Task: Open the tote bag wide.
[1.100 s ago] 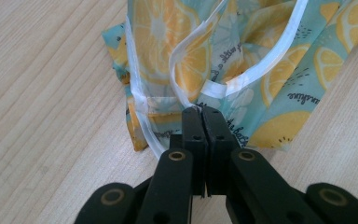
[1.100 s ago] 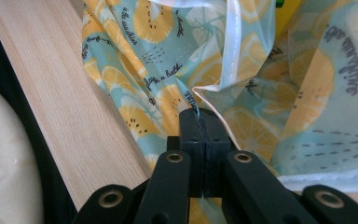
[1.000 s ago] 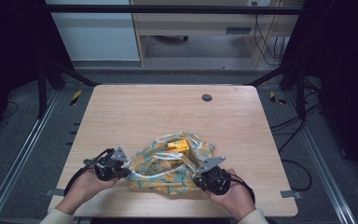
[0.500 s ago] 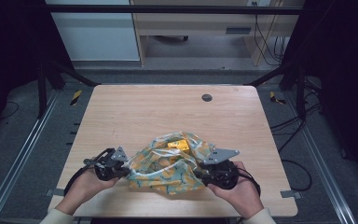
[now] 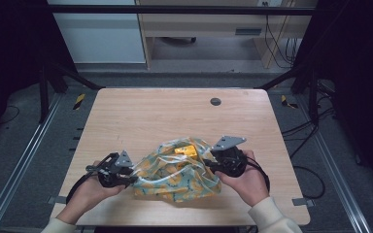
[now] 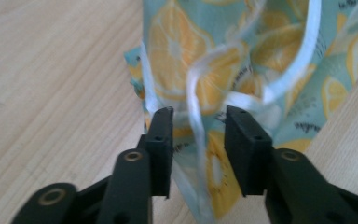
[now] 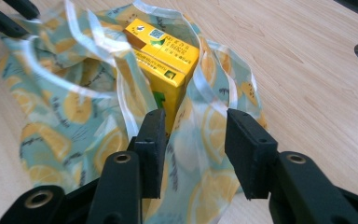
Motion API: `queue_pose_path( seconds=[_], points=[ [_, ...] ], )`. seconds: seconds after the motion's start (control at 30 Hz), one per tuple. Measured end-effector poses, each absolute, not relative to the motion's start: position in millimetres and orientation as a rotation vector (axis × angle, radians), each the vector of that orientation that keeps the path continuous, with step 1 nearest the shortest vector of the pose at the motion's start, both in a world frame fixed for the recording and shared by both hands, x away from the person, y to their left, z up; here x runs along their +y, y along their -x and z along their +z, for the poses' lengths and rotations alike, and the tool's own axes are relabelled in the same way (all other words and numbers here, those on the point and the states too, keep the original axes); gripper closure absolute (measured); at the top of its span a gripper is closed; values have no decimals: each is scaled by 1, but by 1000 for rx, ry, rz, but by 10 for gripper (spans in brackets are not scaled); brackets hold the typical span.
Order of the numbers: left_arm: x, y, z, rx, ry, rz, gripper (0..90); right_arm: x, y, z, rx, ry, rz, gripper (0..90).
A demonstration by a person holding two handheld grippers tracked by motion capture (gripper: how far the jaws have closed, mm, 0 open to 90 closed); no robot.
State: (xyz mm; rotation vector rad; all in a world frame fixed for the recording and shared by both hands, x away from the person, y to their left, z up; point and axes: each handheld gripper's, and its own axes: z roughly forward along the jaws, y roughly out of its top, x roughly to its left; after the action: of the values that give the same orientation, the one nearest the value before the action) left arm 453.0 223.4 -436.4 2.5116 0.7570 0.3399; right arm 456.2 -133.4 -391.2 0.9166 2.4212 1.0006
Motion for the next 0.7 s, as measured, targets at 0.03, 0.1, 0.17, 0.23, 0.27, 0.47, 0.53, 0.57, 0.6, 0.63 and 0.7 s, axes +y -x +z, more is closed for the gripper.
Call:
queue_pose_path(
  seconds=[0.03, 0.1, 0.17, 0.23, 0.27, 0.47, 0.53, 0.57, 0.6, 0.63, 0.7],
  points=[
    [223, -453, -434, 760, -2503, 348, 611, -133, -456, -391, 2421, -917, 1001, 575],
    [220, -452, -430, 753, -2486, 365, 560, -129, -463, -393, 2437, -915, 974, 566],
    [216, -451, -426, 733, -2473, 372, 528, -127, -467, -395, 2446, -925, 952, 562],
    [210, -451, -422, 724, -2451, 379, 508, -125, -471, -398, 2462, -935, 948, 558],
    [207, -451, -420, 718, -2447, 382, 501, -124, -472, -399, 2471, -927, 944, 555],
    [184, -454, -411, 667, -2446, 381, 467, -120, -478, -403, 2484, -947, 914, 520],
    [176, -457, -410, 656, -2450, 379, 471, -120, -481, -404, 2490, -962, 904, 491],
    [173, -459, -410, 647, -2457, 377, 471, -119, -482, -405, 2493, -969, 903, 484],
    [169, -460, -410, 646, -2451, 380, 470, -118, -482, -405, 2495, -972, 895, 484],
    [166, -462, -410, 645, -2449, 383, 465, -117, -482, -405, 2501, -968, 895, 481],
    [161, -464, -410, 614, -2438, 375, 464, -114, -483, -407, 2514, -953, 885, 495]
  ],
)
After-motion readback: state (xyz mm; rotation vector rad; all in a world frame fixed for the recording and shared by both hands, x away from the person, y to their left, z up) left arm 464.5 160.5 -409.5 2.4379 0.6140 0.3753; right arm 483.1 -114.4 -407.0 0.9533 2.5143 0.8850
